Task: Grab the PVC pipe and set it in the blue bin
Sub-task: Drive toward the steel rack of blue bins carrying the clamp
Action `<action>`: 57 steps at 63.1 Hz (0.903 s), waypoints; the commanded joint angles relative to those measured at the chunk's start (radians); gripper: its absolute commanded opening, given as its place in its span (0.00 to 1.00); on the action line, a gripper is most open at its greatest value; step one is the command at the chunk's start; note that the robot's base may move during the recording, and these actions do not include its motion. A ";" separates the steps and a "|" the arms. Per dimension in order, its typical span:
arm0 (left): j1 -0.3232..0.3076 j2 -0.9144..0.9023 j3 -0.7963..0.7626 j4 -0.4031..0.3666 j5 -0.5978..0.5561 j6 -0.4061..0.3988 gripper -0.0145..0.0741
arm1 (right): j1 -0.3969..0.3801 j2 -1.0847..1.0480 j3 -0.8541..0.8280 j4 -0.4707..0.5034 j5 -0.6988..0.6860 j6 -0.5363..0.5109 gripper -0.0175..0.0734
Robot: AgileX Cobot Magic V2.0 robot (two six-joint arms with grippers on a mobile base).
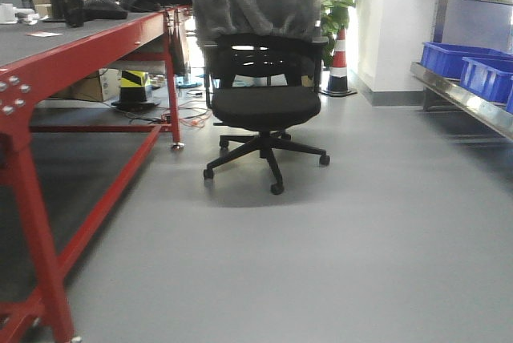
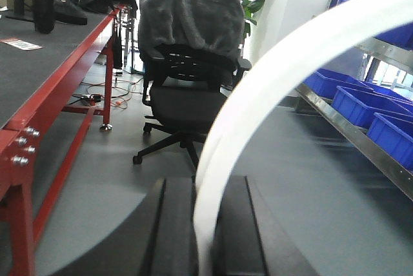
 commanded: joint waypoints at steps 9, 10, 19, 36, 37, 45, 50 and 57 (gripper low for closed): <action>-0.006 -0.006 -0.001 -0.006 -0.027 -0.007 0.04 | 0.001 0.005 -0.009 -0.006 -0.024 -0.003 0.01; -0.006 -0.006 -0.001 -0.006 -0.027 -0.007 0.04 | 0.001 0.005 -0.009 -0.006 -0.024 -0.003 0.01; -0.006 -0.006 -0.001 -0.006 -0.027 -0.007 0.04 | 0.001 0.005 -0.009 -0.006 -0.024 -0.003 0.01; -0.006 -0.006 -0.001 -0.006 -0.027 -0.007 0.04 | 0.001 0.005 -0.009 -0.006 -0.024 -0.003 0.01; -0.006 -0.006 -0.001 -0.006 -0.027 -0.007 0.04 | 0.001 0.005 -0.009 -0.006 -0.024 -0.003 0.01; -0.006 -0.006 -0.001 -0.006 -0.027 -0.007 0.04 | 0.001 0.005 -0.009 -0.006 -0.024 -0.003 0.01; -0.006 -0.006 -0.001 -0.006 -0.027 -0.007 0.04 | 0.001 0.005 -0.009 -0.006 -0.024 -0.003 0.01; -0.006 -0.006 -0.001 -0.006 -0.027 -0.007 0.04 | 0.001 0.005 -0.009 -0.006 -0.024 -0.003 0.01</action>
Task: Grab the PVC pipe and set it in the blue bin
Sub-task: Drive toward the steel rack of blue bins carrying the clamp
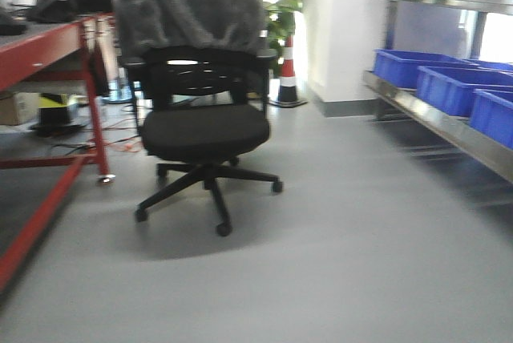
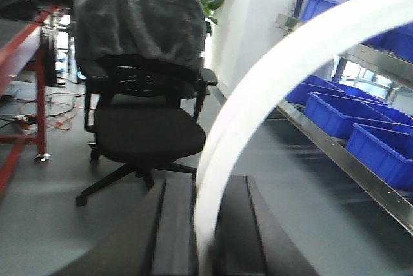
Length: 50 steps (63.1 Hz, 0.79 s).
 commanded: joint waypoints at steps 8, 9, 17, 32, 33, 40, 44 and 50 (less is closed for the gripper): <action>-0.006 -0.006 -0.001 -0.006 -0.027 -0.007 0.04 | 0.001 0.005 -0.009 -0.006 -0.024 -0.003 0.01; -0.006 -0.006 -0.001 -0.006 -0.027 -0.007 0.04 | 0.001 0.005 -0.009 -0.006 -0.024 -0.003 0.01; -0.006 -0.006 -0.001 -0.006 -0.027 -0.007 0.04 | 0.001 0.005 -0.009 -0.006 -0.024 -0.003 0.01; -0.006 -0.006 -0.001 -0.006 -0.027 -0.007 0.04 | 0.001 0.005 -0.009 -0.006 -0.024 -0.003 0.01; -0.006 -0.006 -0.001 -0.006 -0.027 -0.007 0.04 | 0.001 0.005 -0.009 -0.006 -0.024 -0.003 0.01; -0.006 -0.006 -0.001 -0.006 -0.027 -0.007 0.04 | 0.001 0.005 -0.009 -0.006 -0.024 -0.003 0.01; -0.006 -0.006 -0.001 -0.006 -0.027 -0.007 0.04 | 0.001 0.005 -0.009 -0.006 -0.024 -0.003 0.01; -0.006 -0.006 -0.001 -0.006 -0.027 -0.007 0.04 | 0.001 0.005 -0.009 -0.006 -0.024 -0.003 0.01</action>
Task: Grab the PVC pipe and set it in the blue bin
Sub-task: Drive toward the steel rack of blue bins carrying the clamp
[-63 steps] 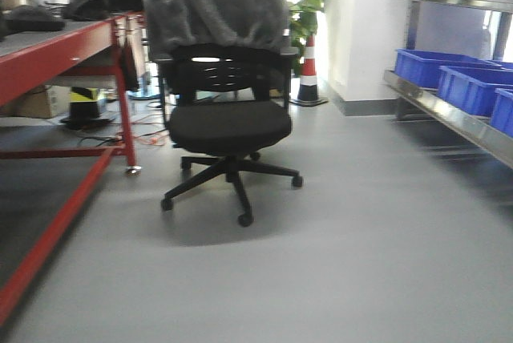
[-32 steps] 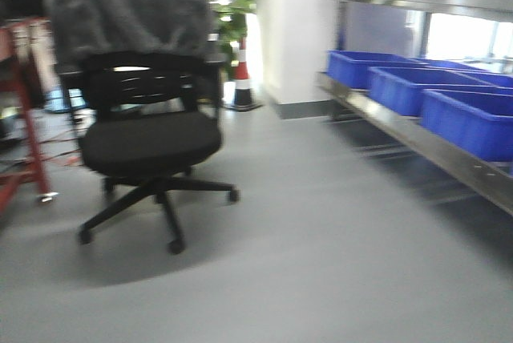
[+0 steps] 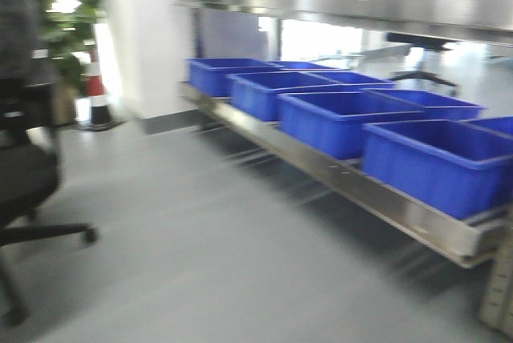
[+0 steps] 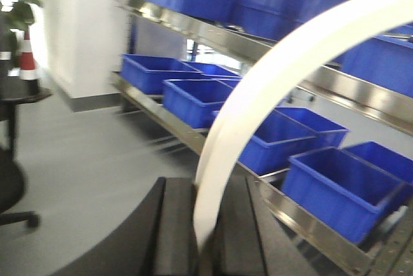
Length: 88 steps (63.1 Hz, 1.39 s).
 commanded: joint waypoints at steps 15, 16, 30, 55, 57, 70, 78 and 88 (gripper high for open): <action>-0.006 -0.006 -0.001 -0.006 -0.025 -0.007 0.04 | 0.001 0.005 -0.009 -0.006 -0.024 -0.003 0.01; -0.006 -0.006 -0.001 -0.006 -0.025 -0.007 0.04 | 0.001 0.005 -0.009 -0.006 -0.024 -0.003 0.01; -0.006 -0.006 -0.001 -0.006 -0.025 -0.007 0.04 | 0.001 0.005 -0.009 -0.006 -0.024 -0.003 0.01; -0.006 -0.006 -0.001 -0.006 -0.025 -0.007 0.04 | 0.001 0.005 -0.009 -0.006 -0.024 -0.003 0.01; -0.006 -0.006 -0.001 -0.006 -0.025 -0.007 0.04 | 0.001 0.005 -0.009 -0.006 -0.024 -0.003 0.01; -0.006 -0.006 -0.001 -0.006 -0.025 -0.007 0.04 | 0.001 0.005 -0.009 -0.006 -0.024 -0.003 0.01; -0.006 -0.006 -0.001 -0.006 -0.025 -0.007 0.04 | 0.001 0.005 -0.009 -0.006 -0.024 -0.003 0.01; -0.006 -0.006 -0.001 -0.006 -0.025 -0.007 0.04 | 0.001 0.005 -0.009 -0.006 -0.024 -0.003 0.01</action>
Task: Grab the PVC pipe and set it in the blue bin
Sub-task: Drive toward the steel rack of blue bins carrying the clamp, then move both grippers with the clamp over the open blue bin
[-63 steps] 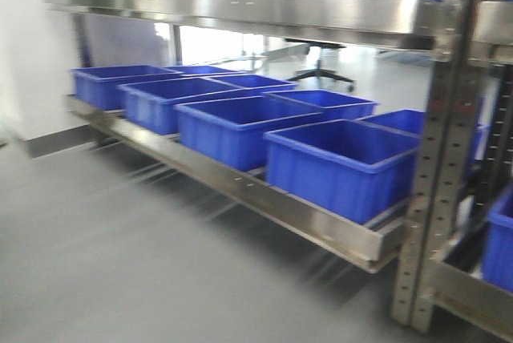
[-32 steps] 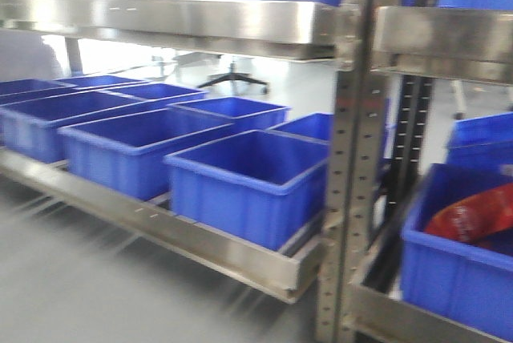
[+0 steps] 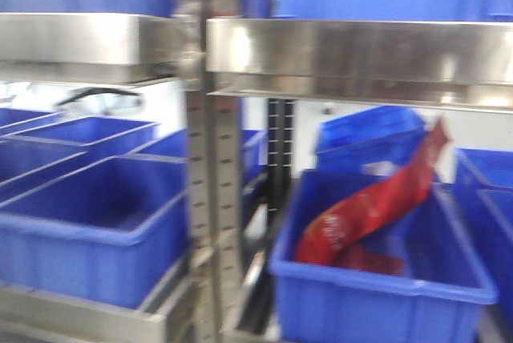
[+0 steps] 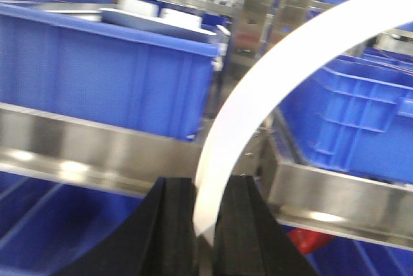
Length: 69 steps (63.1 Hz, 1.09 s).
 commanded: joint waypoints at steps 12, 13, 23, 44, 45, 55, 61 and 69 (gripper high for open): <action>-0.006 -0.006 -0.001 -0.006 -0.023 -0.007 0.04 | 0.001 0.005 -0.009 -0.006 -0.024 -0.003 0.01; -0.006 -0.006 -0.001 -0.006 -0.023 -0.007 0.04 | 0.001 0.005 -0.009 -0.006 -0.024 -0.003 0.01; -0.006 -0.006 -0.001 -0.006 -0.023 -0.007 0.04 | 0.001 0.005 -0.009 -0.006 -0.024 -0.003 0.01; -0.006 -0.006 -0.001 -0.006 -0.023 -0.007 0.04 | 0.001 0.005 -0.009 -0.006 -0.024 -0.003 0.01; -0.006 -0.006 -0.001 -0.006 -0.023 -0.007 0.04 | 0.001 0.005 -0.009 -0.006 -0.024 -0.003 0.01; -0.006 -0.006 -0.001 -0.006 -0.023 -0.007 0.04 | 0.001 0.005 -0.009 -0.006 -0.024 -0.003 0.01; -0.006 -0.006 -0.001 -0.006 -0.023 -0.007 0.04 | 0.001 0.005 -0.009 -0.006 -0.024 -0.003 0.01; -0.006 -0.006 -0.001 -0.006 -0.023 -0.007 0.04 | 0.001 0.005 -0.009 -0.006 -0.024 -0.003 0.01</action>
